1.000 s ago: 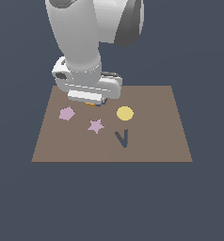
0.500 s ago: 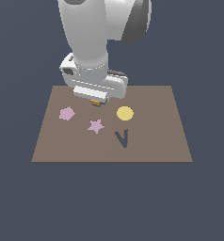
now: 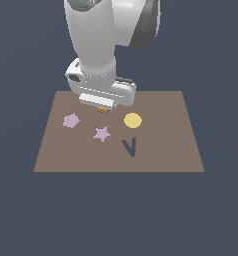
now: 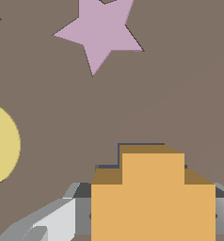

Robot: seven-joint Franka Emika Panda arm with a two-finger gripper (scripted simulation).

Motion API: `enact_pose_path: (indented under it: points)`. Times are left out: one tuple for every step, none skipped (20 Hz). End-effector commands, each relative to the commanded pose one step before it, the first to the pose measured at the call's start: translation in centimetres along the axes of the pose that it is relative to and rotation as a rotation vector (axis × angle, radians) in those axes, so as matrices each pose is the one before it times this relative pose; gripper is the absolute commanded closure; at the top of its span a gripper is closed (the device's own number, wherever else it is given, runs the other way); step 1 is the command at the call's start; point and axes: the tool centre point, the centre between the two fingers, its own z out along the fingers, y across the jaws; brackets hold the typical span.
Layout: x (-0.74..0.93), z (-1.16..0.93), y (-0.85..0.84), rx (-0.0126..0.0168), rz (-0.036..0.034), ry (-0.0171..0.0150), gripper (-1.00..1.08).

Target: Insert a designated object into the corresponding slot on a board.

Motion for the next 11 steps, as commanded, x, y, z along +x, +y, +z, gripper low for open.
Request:
enact_pose_path:
  points:
    - [0.021, 0.226, -0.045, 0.00014, 0.00067, 0.00063, 1.08]
    - [0.0, 0.0, 0.0, 0.0, 0.0, 0.0, -0.92]
    - [0.0, 0.0, 0.0, 0.0, 0.0, 0.0, -0.92]
    - [0.0, 0.0, 0.0, 0.0, 0.0, 0.0, -0.92]
    - [0.0, 0.0, 0.0, 0.0, 0.0, 0.0, -0.92]
    - [0.0, 0.0, 0.0, 0.0, 0.0, 0.0, -0.92]
    - [0.0, 0.0, 0.0, 0.0, 0.0, 0.0, -0.92]
    - [0.0, 0.0, 0.0, 0.0, 0.0, 0.0, -0.92]
    - [0.0, 0.0, 0.0, 0.0, 0.0, 0.0, -0.92]
    - [0.0, 0.0, 0.0, 0.0, 0.0, 0.0, -0.92]
    - [0.0, 0.0, 0.0, 0.0, 0.0, 0.0, -0.92]
